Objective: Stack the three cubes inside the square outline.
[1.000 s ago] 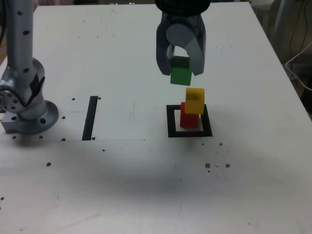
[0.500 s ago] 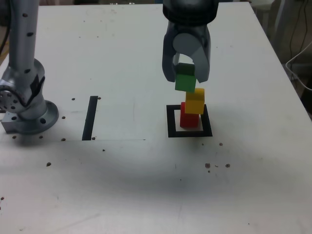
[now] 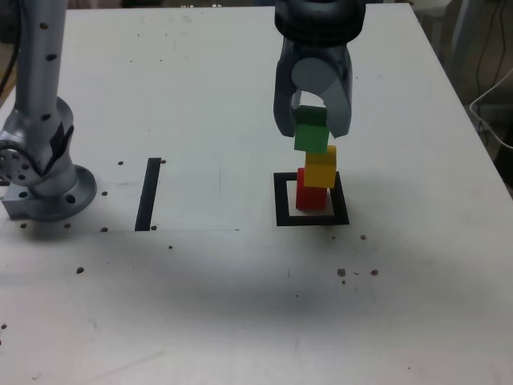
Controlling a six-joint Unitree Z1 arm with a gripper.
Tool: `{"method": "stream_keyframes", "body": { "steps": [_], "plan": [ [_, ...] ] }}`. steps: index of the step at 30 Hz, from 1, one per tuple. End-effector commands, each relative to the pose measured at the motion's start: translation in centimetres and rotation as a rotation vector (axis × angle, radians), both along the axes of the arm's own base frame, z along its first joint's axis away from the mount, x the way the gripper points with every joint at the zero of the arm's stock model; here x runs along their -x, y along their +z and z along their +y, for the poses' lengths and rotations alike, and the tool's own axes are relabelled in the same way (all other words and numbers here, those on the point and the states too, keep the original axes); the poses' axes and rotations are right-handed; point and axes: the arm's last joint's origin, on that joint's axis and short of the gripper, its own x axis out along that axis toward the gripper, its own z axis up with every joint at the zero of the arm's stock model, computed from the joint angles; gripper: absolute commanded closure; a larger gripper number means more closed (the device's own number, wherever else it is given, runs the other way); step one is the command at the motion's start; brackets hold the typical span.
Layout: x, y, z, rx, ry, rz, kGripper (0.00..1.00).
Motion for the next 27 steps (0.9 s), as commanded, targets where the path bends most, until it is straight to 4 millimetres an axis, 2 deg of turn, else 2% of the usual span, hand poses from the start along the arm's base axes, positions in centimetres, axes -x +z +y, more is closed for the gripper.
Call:
{"method": "stream_keyframes", "body": {
  "steps": [1, 14, 18, 20, 25, 27],
  "plan": [
    [-0.4, -0.4, 0.0, 0.000, 0.003, -0.004, 0.84],
    [-0.9, -1.7, 0.7, 0.000, 0.022, 0.028, 0.77],
    [-0.8, -1.8, 0.9, -0.001, 0.025, 0.034, 0.71],
    [-0.8, -1.9, 0.9, 0.001, 0.023, 0.037, 0.63],
    [-0.7, -2.2, 0.8, 0.017, 0.016, 0.051, 0.35],
    [-0.7, -2.3, 0.8, 0.023, 0.014, 0.058, 0.28]
  ]
}}
